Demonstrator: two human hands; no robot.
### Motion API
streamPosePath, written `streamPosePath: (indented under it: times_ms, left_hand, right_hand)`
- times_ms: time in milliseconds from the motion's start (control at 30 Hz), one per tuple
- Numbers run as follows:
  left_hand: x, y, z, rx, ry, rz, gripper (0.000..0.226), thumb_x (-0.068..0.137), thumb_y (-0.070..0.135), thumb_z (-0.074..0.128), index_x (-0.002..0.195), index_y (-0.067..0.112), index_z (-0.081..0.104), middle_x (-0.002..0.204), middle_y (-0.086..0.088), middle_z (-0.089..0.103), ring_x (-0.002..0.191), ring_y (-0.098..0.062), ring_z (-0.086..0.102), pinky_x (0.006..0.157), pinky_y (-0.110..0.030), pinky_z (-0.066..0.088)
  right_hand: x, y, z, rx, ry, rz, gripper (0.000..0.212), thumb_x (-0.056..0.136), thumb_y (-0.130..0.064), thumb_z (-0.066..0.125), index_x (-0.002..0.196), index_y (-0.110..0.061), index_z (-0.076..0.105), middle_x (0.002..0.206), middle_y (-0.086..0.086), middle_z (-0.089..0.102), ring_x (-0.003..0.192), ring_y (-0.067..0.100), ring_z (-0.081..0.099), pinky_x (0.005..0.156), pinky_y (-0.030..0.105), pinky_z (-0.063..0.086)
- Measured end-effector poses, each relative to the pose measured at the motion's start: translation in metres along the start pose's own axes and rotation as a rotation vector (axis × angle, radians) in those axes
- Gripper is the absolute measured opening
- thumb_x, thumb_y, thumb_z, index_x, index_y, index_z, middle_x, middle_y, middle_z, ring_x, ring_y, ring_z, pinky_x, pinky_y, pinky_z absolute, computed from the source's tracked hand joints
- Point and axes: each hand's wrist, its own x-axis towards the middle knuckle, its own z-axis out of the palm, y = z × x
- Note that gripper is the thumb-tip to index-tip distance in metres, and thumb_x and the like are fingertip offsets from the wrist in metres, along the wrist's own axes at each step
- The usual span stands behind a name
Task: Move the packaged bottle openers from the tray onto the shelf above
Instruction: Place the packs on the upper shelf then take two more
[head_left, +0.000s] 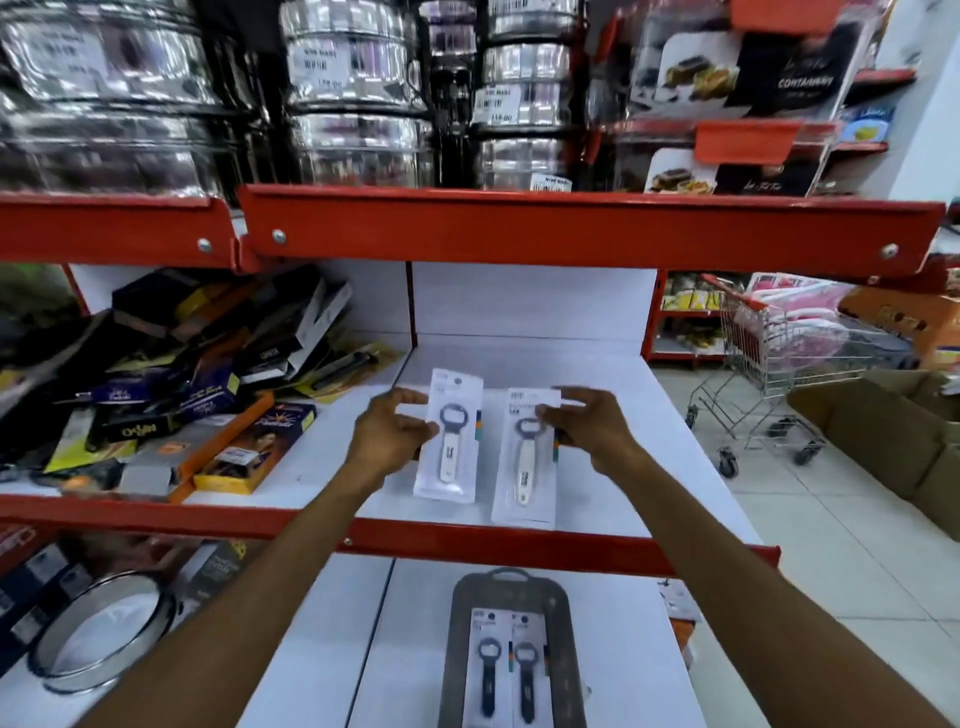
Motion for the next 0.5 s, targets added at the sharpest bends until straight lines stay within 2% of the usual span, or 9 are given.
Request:
streamPosePath:
  times_ms: [67,100,167,233,300,367,400,500]
  left_hand:
    - [0.009,-0.012,0.011,0.102,-0.022,-0.028,0.032,0.077,0.011,0.080,0.107,0.010,0.069,0.097,-0.021,0.075,0.082,-0.030,0.072,0.080,-0.046,0.061]
    - [0.011,-0.016,0.016,0.153,-0.037,-0.040,0.032,0.076,0.012,0.081,0.106,0.009,0.071,0.101,-0.019,0.075,0.086,-0.029,0.072,0.082,-0.040,0.060]
    - [0.009,-0.022,0.023,0.303,-0.067,-0.016,0.033,0.073,0.019,0.084,0.102,0.008,0.073,0.106,-0.012,0.075,0.093,-0.026,0.071,0.084,-0.030,0.054]
    - [0.006,-0.027,0.026,0.473,-0.034,0.112,0.034,0.070,0.026,0.086,0.097,0.006,0.076,0.106,-0.009,0.074,0.096,-0.024,0.070,0.084,-0.025,0.048]
    - [0.002,-0.029,0.026,0.502,-0.023,0.257,0.039,0.068,0.029,0.088,0.096,0.005,0.075,0.105,-0.012,0.073,0.098,-0.027,0.068,0.088,-0.028,0.049]
    - [0.001,-0.027,0.025,0.496,-0.126,0.337,0.045,0.068,0.032,0.088,0.103,0.008,0.074,0.114,-0.012,0.072,0.108,-0.025,0.064,0.099,-0.031,0.048]
    - [0.000,-0.022,0.025,0.506,-0.216,0.334,0.047,0.070,0.033,0.086,0.109,0.010,0.072,0.122,-0.009,0.069,0.116,-0.023,0.061,0.103,-0.027,0.043]
    - [-0.003,-0.016,0.025,0.601,-0.441,0.280,0.049,0.080,0.035,0.078,0.123,0.017,0.066,0.135,-0.002,0.062,0.126,-0.018,0.055,0.101,-0.017,0.033]
  right_hand:
    - [0.013,0.020,0.008,-0.061,0.038,0.067,0.049,0.070,-0.011,0.085,0.113,0.003,0.063,0.087,0.022,0.072,0.065,0.021,0.068,0.058,0.029,0.058]
    - [0.017,0.028,0.011,-0.140,0.059,0.070,0.051,0.070,-0.015,0.085,0.113,0.003,0.063,0.091,0.023,0.072,0.068,0.023,0.070,0.059,0.028,0.057]
    - [0.017,0.037,0.012,-0.413,0.074,0.042,0.056,0.073,-0.029,0.083,0.116,0.000,0.062,0.105,0.022,0.072,0.091,0.029,0.070,0.076,0.031,0.055]
    - [0.010,0.040,0.014,-0.604,0.060,-0.050,0.057,0.079,-0.035,0.077,0.123,-0.002,0.060,0.120,0.018,0.067,0.113,0.029,0.062,0.097,0.033,0.047]
    - [-0.003,0.038,0.017,-0.690,0.060,-0.196,0.053,0.083,-0.036,0.072,0.125,-0.006,0.060,0.129,0.014,0.063,0.122,0.028,0.055,0.103,0.032,0.040]
    - [-0.015,0.035,0.020,-0.801,0.049,-0.320,0.049,0.082,-0.044,0.070,0.120,-0.014,0.065,0.128,0.007,0.064,0.122,0.025,0.052,0.100,0.032,0.040]
    - [-0.019,0.034,0.020,-0.843,0.008,-0.334,0.048,0.079,-0.048,0.071,0.116,-0.017,0.067,0.126,0.005,0.065,0.119,0.024,0.054,0.099,0.032,0.042]
    - [-0.028,0.038,0.023,-0.948,-0.187,-0.264,0.051,0.074,-0.056,0.071,0.113,-0.022,0.069,0.127,0.002,0.065,0.118,0.021,0.056,0.103,0.033,0.044]
